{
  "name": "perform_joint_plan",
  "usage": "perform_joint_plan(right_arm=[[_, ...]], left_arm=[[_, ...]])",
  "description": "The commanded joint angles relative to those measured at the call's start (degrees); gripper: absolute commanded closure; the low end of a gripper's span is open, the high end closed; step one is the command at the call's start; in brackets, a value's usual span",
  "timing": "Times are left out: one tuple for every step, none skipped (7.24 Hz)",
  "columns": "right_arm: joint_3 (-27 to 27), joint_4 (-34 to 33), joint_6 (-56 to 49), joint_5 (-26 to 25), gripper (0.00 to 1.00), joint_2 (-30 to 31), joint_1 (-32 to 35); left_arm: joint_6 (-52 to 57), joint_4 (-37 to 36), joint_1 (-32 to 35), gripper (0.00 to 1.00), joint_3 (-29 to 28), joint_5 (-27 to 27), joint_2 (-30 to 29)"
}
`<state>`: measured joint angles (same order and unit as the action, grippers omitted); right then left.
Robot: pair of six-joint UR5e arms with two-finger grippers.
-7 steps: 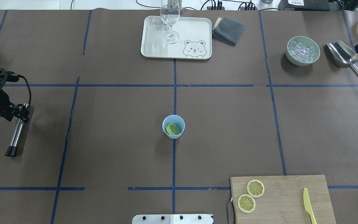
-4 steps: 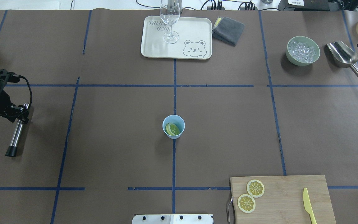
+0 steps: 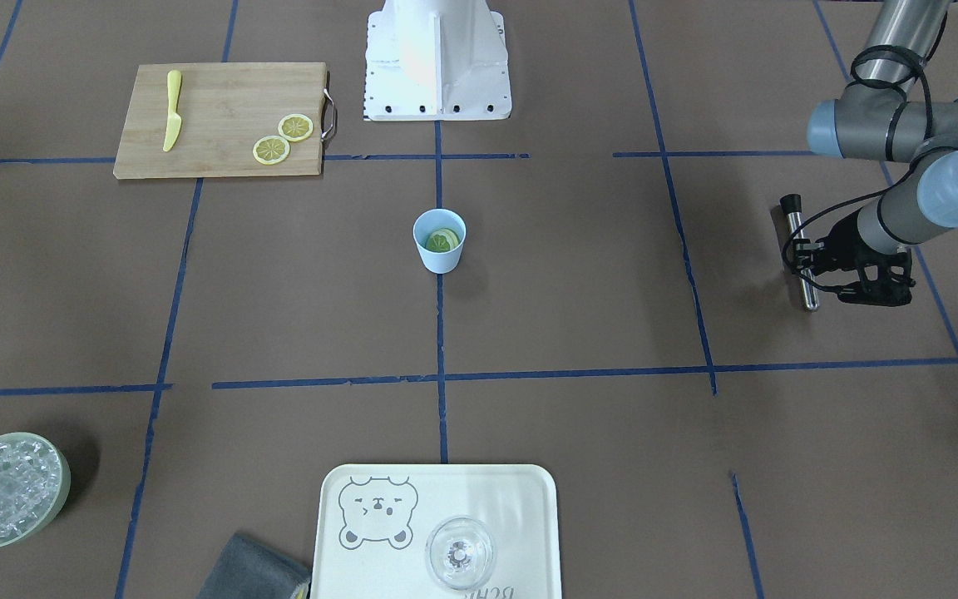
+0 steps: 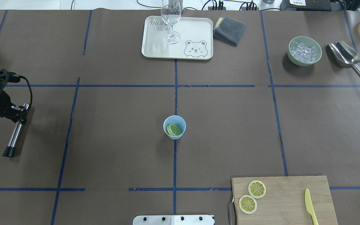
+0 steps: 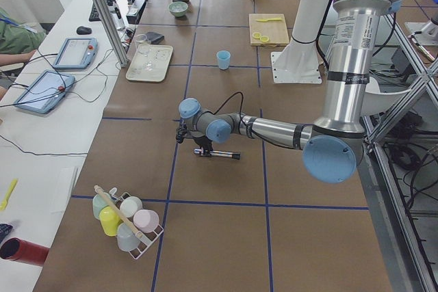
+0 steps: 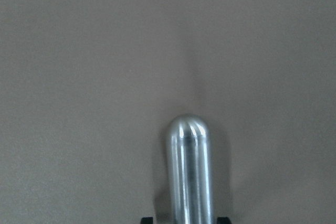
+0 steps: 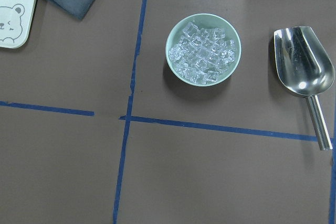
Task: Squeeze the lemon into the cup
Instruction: 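Grasp the metal muddler rod with the left gripper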
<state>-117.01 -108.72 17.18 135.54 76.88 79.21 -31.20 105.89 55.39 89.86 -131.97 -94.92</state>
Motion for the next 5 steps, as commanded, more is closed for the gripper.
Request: perform_joint_plan(right_arm=[[0.12,-0.35,0.04,-0.18,0.0,0.02,0.07],[0.21,-0.61,0.22,-0.27,0.0,0.02,0.07],[0.64,-0.7,0.39,-0.36,0.0,0.11,0.07],[0.73,-0.7,0.57,-0.36,0.0,0.9,0.07],[0.65,-0.53,0.66,-0.36,0.0,1.69,0.07]], left_arm=[[0.09,-0.76,0.94,1.0,6.6,0.13,0.78],[0.09,-1.81,3.47,1.0,9.69,1.53,0.53],[-0.09,-1.91,5.93,1.0,12.77,8.85,-0.08],[-0.09,-1.91,5.87,1.0,16.54,14.93,-0.53],[-2.18,-1.91,5.87,1.0,19.54,19.34,-2.53]])
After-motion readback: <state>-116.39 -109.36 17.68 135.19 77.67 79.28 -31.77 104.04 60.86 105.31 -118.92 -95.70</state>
